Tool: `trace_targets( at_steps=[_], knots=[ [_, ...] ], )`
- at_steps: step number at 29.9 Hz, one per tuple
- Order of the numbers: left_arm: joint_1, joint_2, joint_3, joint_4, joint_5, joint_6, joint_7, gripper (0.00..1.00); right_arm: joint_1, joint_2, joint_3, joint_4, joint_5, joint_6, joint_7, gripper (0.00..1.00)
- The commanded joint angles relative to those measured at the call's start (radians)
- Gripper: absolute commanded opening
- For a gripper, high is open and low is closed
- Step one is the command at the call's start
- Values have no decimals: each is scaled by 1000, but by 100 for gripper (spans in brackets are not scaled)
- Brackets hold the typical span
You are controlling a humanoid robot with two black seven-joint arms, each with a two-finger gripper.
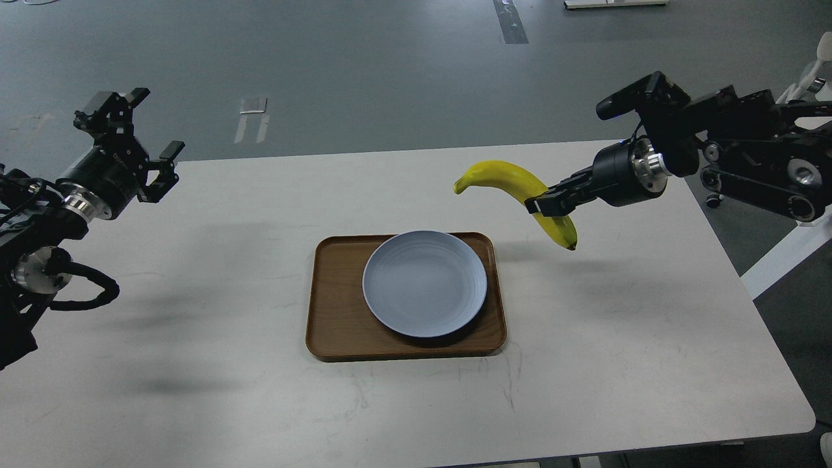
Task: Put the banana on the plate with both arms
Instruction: 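Move the banana over the plate and lower it onto the plate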
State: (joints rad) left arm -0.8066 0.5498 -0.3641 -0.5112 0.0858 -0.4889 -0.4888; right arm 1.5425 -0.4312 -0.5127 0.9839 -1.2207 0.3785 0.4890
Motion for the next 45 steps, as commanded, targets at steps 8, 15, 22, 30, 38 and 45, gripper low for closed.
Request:
trace_targets(
  at_steps=[8,15,22,30,38,45],
  knots=[
    [1,35,1,-1,-3,0,0,98,-44,285,-92,-145,81,11,0,0],
    [3,38,-3,0,-9,0,0,98,-127,345,-92,-205,84,2,0,0],
    [4,48,-3,0,-9,0,0,98,-140,353,-92,-225,89,-24,0,15],
    [4,50,-3,-1,-9,0,0,98,-150,353,-92,-245,90,-29,0,64],
    [6,52,-3,0,-9,0,0,98,-130,241,-52,-237,191,-38,0,99],
    [10,55,-3,0,-8,0,0,98,-168,-23,264,-192,418,-33,0,99]
  ],
)
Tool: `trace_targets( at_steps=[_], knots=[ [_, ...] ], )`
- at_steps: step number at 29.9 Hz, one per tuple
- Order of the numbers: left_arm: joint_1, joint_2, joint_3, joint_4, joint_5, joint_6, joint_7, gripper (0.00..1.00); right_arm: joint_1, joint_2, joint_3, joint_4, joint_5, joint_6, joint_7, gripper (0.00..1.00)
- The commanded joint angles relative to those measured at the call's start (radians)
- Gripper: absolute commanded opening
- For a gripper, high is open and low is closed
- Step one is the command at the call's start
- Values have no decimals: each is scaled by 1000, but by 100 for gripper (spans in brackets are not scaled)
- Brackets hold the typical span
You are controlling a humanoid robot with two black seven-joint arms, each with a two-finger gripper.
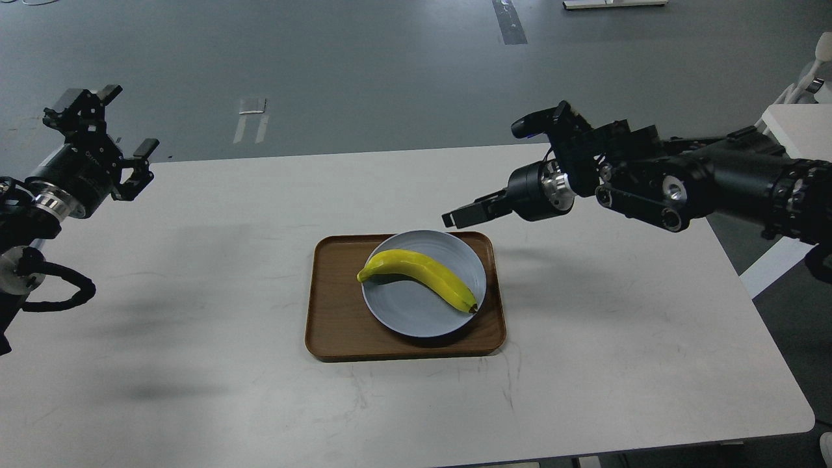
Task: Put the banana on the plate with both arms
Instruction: 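Move the banana over the plate and lower it onto the plate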
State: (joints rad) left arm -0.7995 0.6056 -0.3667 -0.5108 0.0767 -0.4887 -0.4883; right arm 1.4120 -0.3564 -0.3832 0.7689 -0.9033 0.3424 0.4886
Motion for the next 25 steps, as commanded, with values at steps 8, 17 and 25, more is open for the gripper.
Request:
trace_targets(
  at_steps=[8,17,25],
  knots=[
    [17,-33,0,2,-1,0,0,98,-335,-220,472,44,500,13,0,100],
    [57,-73,-1,9,-1,0,0,98,-663,-171,826,60,589,15,0,100],
    [71,-107,-1,9,-3,0,0,98,-763,-135,911,46,589,47,0,100]
  ],
)
